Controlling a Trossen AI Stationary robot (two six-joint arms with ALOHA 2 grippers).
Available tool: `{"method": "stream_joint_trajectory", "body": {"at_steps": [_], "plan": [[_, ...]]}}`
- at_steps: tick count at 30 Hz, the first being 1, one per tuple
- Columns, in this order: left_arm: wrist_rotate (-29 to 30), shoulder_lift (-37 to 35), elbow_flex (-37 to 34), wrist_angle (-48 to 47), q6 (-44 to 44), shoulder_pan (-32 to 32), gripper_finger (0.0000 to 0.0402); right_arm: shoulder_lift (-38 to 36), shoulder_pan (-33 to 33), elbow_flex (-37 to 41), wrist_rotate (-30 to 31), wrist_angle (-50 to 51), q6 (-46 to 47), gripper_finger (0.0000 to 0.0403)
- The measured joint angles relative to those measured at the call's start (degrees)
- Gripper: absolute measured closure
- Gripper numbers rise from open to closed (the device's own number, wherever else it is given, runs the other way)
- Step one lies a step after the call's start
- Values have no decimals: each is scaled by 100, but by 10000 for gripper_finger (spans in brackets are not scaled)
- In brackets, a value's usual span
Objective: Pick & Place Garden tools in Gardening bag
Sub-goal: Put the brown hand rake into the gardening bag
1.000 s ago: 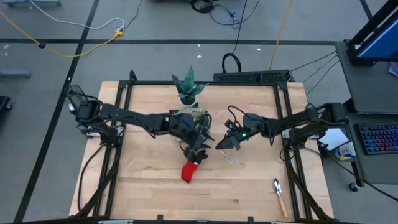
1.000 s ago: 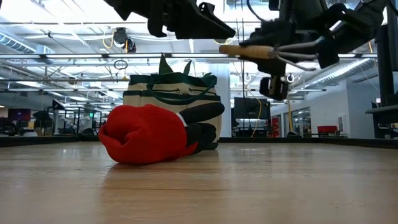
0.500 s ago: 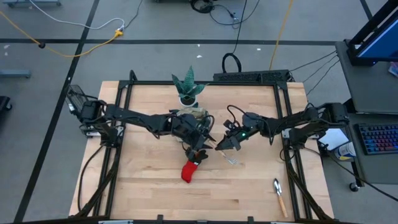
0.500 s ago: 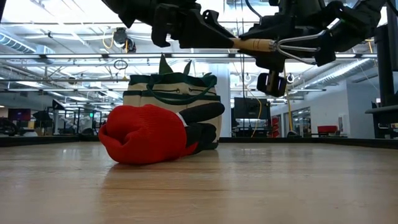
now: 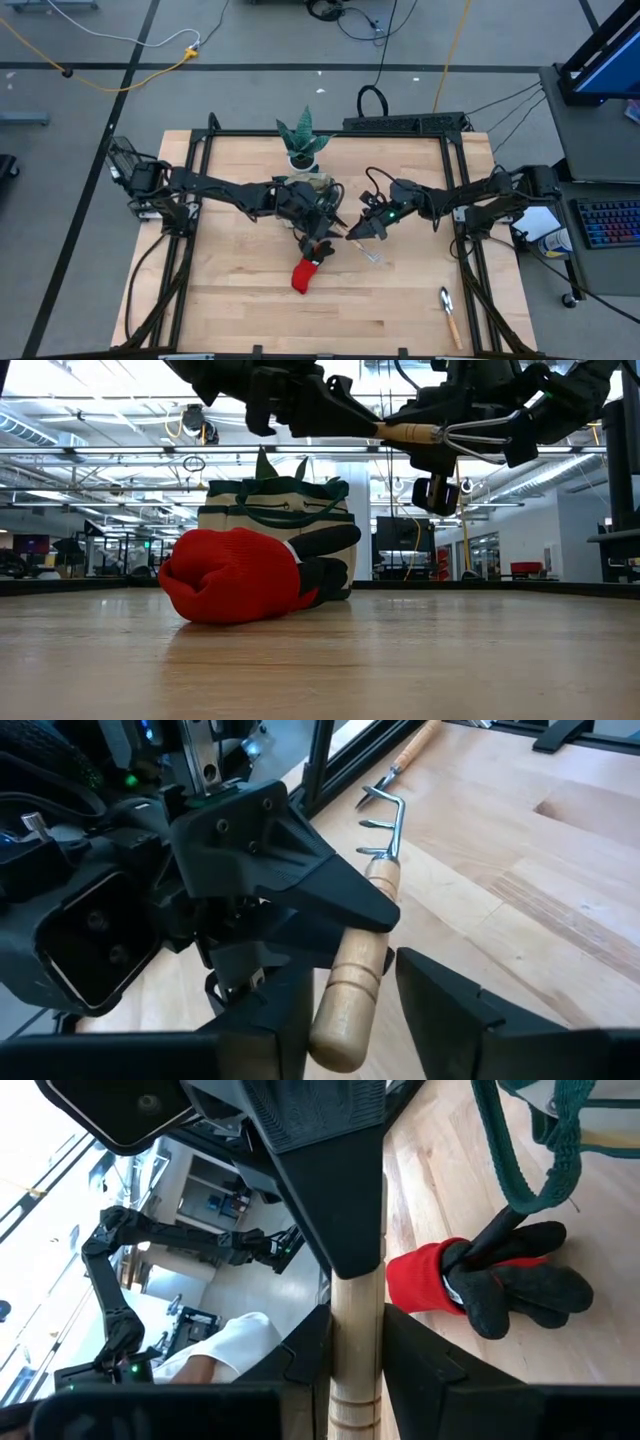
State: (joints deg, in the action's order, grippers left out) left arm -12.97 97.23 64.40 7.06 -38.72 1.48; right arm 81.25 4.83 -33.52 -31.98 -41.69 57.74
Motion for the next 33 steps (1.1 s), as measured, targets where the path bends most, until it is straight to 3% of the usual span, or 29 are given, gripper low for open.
{"method": "stream_joint_trajectory", "body": {"at_steps": [9,17,27,33], "plan": [[-88,0,0,-40,93,-79,333,0,10,4,11,11,-12,339],[-221,0,0,-56,113,-121,321,0,64,4,21,0,-162,333],[-211,-2,0,-181,194,-105,336,-7,393,2,67,-9,-555,258],[-185,-2,0,-338,491,-105,332,-7,666,2,41,0,-784,234]]}}
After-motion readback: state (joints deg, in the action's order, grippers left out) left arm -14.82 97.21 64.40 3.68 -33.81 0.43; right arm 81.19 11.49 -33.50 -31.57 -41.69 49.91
